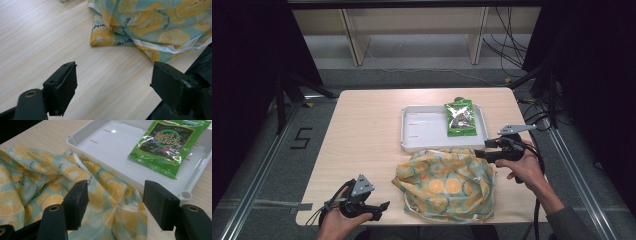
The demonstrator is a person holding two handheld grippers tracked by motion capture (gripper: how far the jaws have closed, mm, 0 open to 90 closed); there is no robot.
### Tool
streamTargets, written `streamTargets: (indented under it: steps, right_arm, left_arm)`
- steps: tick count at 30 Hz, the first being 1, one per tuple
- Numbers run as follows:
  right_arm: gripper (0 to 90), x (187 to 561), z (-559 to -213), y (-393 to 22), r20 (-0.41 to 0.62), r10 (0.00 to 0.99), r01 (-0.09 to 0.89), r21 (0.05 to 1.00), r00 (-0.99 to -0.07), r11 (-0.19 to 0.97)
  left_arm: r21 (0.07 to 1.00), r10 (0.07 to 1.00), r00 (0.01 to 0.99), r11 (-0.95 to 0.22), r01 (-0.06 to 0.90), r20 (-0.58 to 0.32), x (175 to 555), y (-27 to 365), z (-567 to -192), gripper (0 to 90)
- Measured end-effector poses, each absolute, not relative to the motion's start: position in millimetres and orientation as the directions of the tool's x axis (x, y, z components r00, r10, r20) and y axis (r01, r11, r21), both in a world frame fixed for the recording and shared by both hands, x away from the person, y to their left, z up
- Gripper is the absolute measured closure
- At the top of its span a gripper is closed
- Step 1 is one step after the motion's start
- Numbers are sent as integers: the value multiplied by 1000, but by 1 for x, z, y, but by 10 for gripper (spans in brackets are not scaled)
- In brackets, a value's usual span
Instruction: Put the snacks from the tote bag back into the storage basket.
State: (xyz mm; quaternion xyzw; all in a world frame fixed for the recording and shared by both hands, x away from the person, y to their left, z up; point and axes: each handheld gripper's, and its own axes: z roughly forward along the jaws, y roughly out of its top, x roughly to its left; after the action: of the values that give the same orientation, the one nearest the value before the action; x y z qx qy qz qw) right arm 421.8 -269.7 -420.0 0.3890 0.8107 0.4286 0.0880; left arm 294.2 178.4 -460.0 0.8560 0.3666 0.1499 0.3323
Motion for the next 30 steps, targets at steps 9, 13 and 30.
streamTargets:
  steps: [9, 13, 30]
  right_arm:
    - [374, 408, -426, -283, 190, 723, 565, 761, -665, 319]
    - [369, 403, -428, -286, 176, 731, 554, 771, -659, 314]
    - [345, 379, -435, -308, 167, 738, 559, 764, -654, 322]
  left_arm:
    - [678, 726, 687, -513, 526, 16, 294, 179, -460, 201]
    - [678, 727, 687, -512, 527, 15, 294, 179, -460, 201]
    - [678, 737, 676, -498, 541, 2, 294, 179, -461, 201]
